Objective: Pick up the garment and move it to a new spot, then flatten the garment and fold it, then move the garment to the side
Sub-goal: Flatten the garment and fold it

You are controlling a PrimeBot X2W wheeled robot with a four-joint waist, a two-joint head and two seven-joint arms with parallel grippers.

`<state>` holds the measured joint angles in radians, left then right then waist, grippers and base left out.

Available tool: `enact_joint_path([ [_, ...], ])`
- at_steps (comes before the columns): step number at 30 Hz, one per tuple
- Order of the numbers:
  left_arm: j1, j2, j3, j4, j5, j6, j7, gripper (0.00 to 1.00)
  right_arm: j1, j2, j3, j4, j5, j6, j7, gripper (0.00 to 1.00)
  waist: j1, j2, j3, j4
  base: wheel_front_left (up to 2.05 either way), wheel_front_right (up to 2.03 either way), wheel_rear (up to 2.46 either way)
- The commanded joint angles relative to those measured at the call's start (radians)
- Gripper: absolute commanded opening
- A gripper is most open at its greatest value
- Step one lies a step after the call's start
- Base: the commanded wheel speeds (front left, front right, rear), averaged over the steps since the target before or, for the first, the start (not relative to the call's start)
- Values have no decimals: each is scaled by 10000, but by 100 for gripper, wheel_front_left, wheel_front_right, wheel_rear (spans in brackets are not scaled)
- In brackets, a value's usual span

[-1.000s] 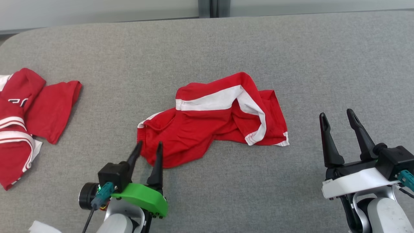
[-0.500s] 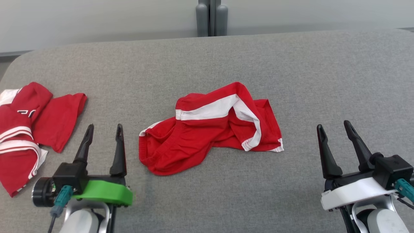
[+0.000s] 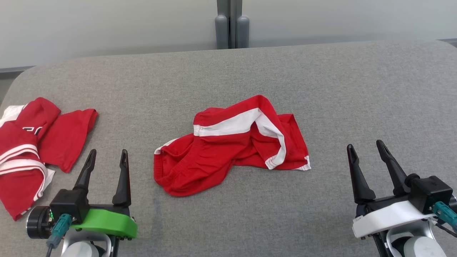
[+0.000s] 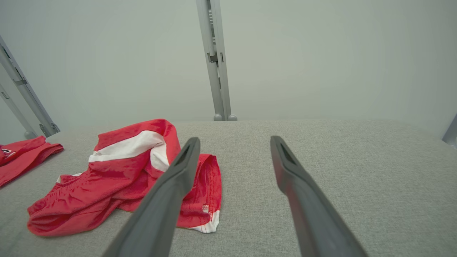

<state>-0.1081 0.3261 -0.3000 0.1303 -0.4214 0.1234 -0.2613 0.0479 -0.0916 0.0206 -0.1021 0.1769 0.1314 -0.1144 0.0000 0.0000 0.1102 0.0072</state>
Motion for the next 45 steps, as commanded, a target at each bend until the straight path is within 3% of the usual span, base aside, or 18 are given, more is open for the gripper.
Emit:
enact_joint_path([
  [1, 112, 4, -28, 9, -32, -23, -52, 100, 91, 17, 4, -10, 7, -14, 47, 100, 0, 0, 3, -3, 0, 0, 0],
  [10, -331, 7, -276, 35, 111, -175, 50, 100, 4, 57, 5, 23, 23, -14, 1, 100, 0, 0, 84, -11, 0, 0, 0],
  [14, -905, -100, -683, -23, 208, -448, 487, 100, -98, 45, 3, 33, 34, -14, -3, 100, 0, 0, 191, -7, 0, 0, 0],
  [26, -3276, -1178, -1904, 1307, -801, -1494, 3832, 100, -447, 6, 265, 166, 145, -14, -94, 100, 0, 0, 734, -497, 0, 0, 0],
  [34, -3970, -1446, -1819, 2863, -1339, -1681, 4459, 100, -686, 47, 377, 402, 230, -14, -270, 100, 0, 0, 1019, -784, 0, 0, 0],
  [35, -4026, -1450, -1807, 2991, -1362, -1703, 4455, 96, -705, 50, 384, 426, 241, -14, -267, 100, 0, 0, 1052, -794, 0, 0, 0],
  [36, -4099, -1456, -1808, 3162, -1411, -1748, 4502, 76, -731, 57, 412, 458, 254, -14, -257, 100, 0, 0, 1094, -805, 0, 0, 0],
  [38, -4223, -1499, -1809, 3403, -1481, -1830, 4454, 16, -786, 44, 492, 529, 268, -14, -251, 100, 0, 0, 1165, -819, 0, 0, 0],
  [39, -4278, -1505, -1809, 3494, -1505, -1865, 4403, 0, -802, 30, 547, 566, 271, -14, -246, 100, 0, 0, 1191, -823, 0, 0, 0],
  [45, -4587, -1574, -1912, 3904, -1500, -2050, 4075, 0, -1047, -98, 1325, 862, 353, -14, -190, 100, 0, 0, 1387, -798, 0, 0, 0],
])
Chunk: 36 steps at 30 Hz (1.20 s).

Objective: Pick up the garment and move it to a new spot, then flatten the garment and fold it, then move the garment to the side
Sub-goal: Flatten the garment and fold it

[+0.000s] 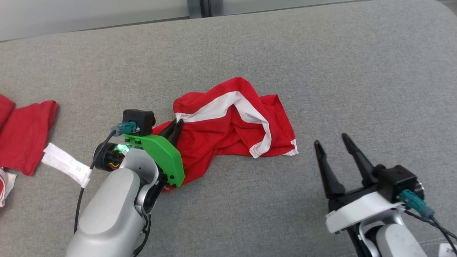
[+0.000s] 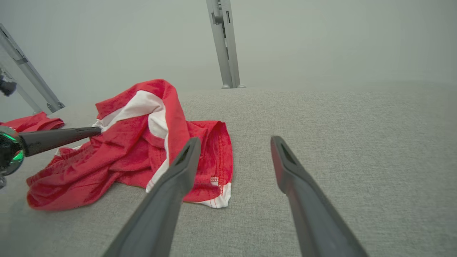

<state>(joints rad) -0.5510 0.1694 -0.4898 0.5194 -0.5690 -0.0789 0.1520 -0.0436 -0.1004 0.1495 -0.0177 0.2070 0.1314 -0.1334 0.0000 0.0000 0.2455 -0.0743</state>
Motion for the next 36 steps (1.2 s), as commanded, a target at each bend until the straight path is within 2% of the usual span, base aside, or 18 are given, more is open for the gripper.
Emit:
enact_joint_path([
  [1, -217, -7, -47, 62, 11, -56, -112, 0, -182, -48, 266, 120, 51, -14, 27, 100, 0, 0, 73, 28, 0, 0, 0],
  [9, -488, -172, -313, -227, 416, 16, -711, 0, -1009, -198, 1953, 1397, 388, -14, 2, 100, 0, 0, 450, 436, 0, 0, 0],
  [17, -284, -284, -582, -928, 641, 161, -1064, 0, -2069, 72, 2165, 3078, 562, -14, -312, 100, 0, 0, 759, 903, 0, 0, 0],
  [18, -256, -281, -599, -1010, 642, 181, -1132, 0, -2173, 96, 2141, 3260, 560, -14, -366, 78, 0, 0, 779, 941, 0, 0, 0],
  [19, -224, -272, -613, -1105, 653, 188, -1168, 0, -2288, 119, 2145, 3463, 590, -14, -367, 44, 0, 0, 797, 981, 0, 0, 0],
  [20, -194, -260, -624, -1184, 674, 205, -1219, 0, -2366, 138, 2152, 3585, 590, -14, -407, 0, 0, 0, 802, 1003, 0, 0, 0],
  [23, -128, -173, -573, -1467, 720, 302, -1443, 0, -2547, 160, 2032, 3798, 507, -14, -582, 0, 0, 0, 811, 1064, 0, 0, 0],
  [27, -59, -4, -426, -1880, 798, 438, -1783, 0, -2550, -104, 1602, 3430, 216, -14, -902, 0, 0, 0, 736, 1080, 0, 0, 0],
  [36, -11, 688, -13, -3491, 1151, 820, -2411, 0, -2827, -1182, 178, 1095, -581, -14, -1066, 0, 0, 0, 38, 830, 0, 0, 0],
])
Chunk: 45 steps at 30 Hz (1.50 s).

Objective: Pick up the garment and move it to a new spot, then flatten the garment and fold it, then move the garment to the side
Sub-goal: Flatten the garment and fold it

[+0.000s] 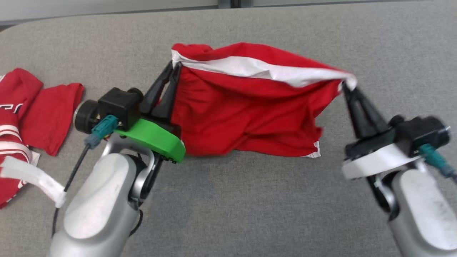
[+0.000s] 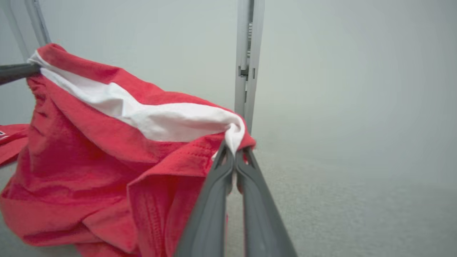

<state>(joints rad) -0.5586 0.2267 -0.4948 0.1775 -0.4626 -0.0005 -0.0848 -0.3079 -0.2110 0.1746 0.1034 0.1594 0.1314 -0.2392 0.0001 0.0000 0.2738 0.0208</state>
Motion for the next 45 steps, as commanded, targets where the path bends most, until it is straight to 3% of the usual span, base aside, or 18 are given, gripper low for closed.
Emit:
enact_joint_path([
  [1, 36, 191, 75, -289, 130, 81, -62, 0, -243, -188, -220, -378, -164, -14, 36, 0, -1, 0, -337, -145, 0, 0, 0],
  [12, -1097, 1297, 937, -3158, 663, 558, 359, 0, -1768, -1895, -1828, -3484, -426, -17, 1379, 0, -1, 0, -1410, -329, 0, 0, 0],
  [21, -2022, 1274, 882, -3779, 592, 492, 1060, 0, -2975, -2649, -1741, -3623, 395, -17, 2192, 0, -1, 0, -1045, -473, 0, 0, 0],
  [27, -3415, 661, 753, -2447, 344, 110, 790, 0, -4366, -2789, -1157, -2318, 1050, -17, 2122, 0, -1, 0, 76, -554, 0, 0, 0],
  [33, -5772, -289, 911, 474, 234, -400, -585, 0, -6914, -2545, -449, -16, 1563, -16, 1776, 0, -1, 0, 1323, -625, 0, 0, 0],
  [40, -8281, -966, 1714, 4012, 155, -576, -1742, 0, -9938, -1353, 145, 3031, 1816, -16, 697, 0, -1, 0, 1939, -937, 0, 0, 0],
  [45, -8359, -1183, 2464, 5772, 104, -497, -1810, 0, -10610, -309, 569, 5330, 2277, -17, 195, 0, -1, 0, 2038, -1107, 0, 0, 0],
])
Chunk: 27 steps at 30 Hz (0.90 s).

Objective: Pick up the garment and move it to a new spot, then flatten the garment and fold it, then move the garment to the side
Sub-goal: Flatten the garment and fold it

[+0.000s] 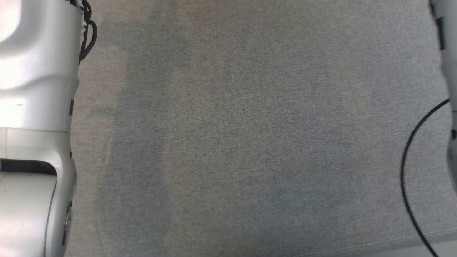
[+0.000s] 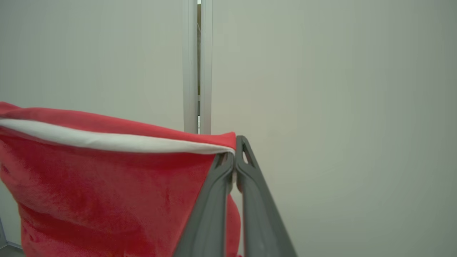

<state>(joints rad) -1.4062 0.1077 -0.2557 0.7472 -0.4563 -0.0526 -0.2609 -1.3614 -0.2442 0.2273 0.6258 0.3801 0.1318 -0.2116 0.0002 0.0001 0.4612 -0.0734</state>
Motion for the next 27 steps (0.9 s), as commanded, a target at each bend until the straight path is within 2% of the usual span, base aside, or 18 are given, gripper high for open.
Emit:
enact_joint_path([
  [1, 359, -41, 188, 348, 44, 29, -45, 0, -14, 187, 142, 461, 171, -20, -162, 0, -2, -1, 195, -179, 0, 0, 0],
  [8, 2243, -363, 1126, 2189, -69, 207, -47, 0, 1257, 1112, 1054, 2742, 890, -21, -514, 0, -2, -1, 438, -253, 0, 0, 0],
  [11, 2961, -440, 1365, 2497, -26, 136, -48, 0, 1915, 1335, 1381, 3027, 1208, -21, -550, 0, -2, -1, 489, -275, 0, 0, 0],
  [15, 3971, -509, 1448, 2083, 276, -117, -47, 0, 3181, 1305, 1413, 2270, 1446, -21, -538, 0, -2, -1, 411, -185, 0, 0, 0],
  [17, 4621, -523, 1513, 1419, 551, -257, -49, 0, 3985, 1129, 1330, 1609, 1415, -21, -540, 0, -2, -1, 250, -129, 0, 0, 0],
  [21, 6550, -541, 1354, -344, 1157, -590, -46, 0, 5930, 852, 1259, 126, 1224, -20, -540, 0, -2, -1, -284, -36, 0, 0, 0],
  [27, 9598, -538, 1406, -3206, 1427, -728, -37, 0, 8884, 395, 895, -2286, 843, -20, -542, 0, -2, -1, -1190, 70, 0, 0, 0],
])
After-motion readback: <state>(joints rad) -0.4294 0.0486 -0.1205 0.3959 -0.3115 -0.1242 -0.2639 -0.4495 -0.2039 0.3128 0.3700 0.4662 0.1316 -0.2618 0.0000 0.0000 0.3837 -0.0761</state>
